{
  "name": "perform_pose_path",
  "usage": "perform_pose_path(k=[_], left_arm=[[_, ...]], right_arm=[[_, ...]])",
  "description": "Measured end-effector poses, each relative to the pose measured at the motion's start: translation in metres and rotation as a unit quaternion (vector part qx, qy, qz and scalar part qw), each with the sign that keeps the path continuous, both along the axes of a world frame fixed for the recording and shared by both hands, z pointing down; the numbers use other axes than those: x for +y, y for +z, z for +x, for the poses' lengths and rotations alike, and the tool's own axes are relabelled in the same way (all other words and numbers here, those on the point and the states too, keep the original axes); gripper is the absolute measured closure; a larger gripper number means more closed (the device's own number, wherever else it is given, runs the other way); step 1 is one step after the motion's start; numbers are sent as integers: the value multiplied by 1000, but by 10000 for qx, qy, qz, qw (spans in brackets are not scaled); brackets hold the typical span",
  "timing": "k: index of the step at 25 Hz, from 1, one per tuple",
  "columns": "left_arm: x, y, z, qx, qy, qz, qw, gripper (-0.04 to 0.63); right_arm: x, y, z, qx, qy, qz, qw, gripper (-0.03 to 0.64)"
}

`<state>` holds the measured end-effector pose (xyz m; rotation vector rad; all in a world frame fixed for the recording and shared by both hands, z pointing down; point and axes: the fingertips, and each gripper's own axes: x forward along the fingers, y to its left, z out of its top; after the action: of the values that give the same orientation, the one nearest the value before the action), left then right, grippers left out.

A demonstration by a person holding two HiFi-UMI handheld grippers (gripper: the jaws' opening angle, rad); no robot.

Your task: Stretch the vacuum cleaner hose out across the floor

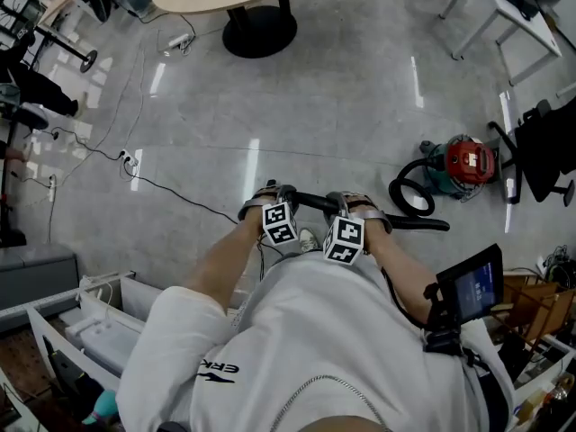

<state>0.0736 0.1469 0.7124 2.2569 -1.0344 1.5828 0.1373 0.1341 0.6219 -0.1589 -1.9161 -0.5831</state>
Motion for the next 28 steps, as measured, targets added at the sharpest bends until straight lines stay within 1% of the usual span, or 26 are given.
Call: perform_pose_path(k=[5,9,14,20,25,28], left_arm=[[7,-1,-34,9,-416,-45,9991,451],[8,3,-54,44,-580,-124,9982,451],[-2,3,-74,57,-862,-188,9961,452],[-21,7,-102,-32,-1211,-285,9922,453],[-28,4,-128,-83,-1334,-312,9905,453],[-30,1,-142,-120,-1293,-345,9909,453]], right_arm=[[2,-2,-36,-2,-306,-86,9995,448],[0,1,-56,0,-457,-226,9987,449],[-13,1,-79,0,-718,-352,9968,448],[-38,-1,-107,-60,-994,-482,9939,448],[-45,-4,-133,-140,-1050,-570,9927,448],[-46,-6,-146,-194,-972,-616,9932,448]])
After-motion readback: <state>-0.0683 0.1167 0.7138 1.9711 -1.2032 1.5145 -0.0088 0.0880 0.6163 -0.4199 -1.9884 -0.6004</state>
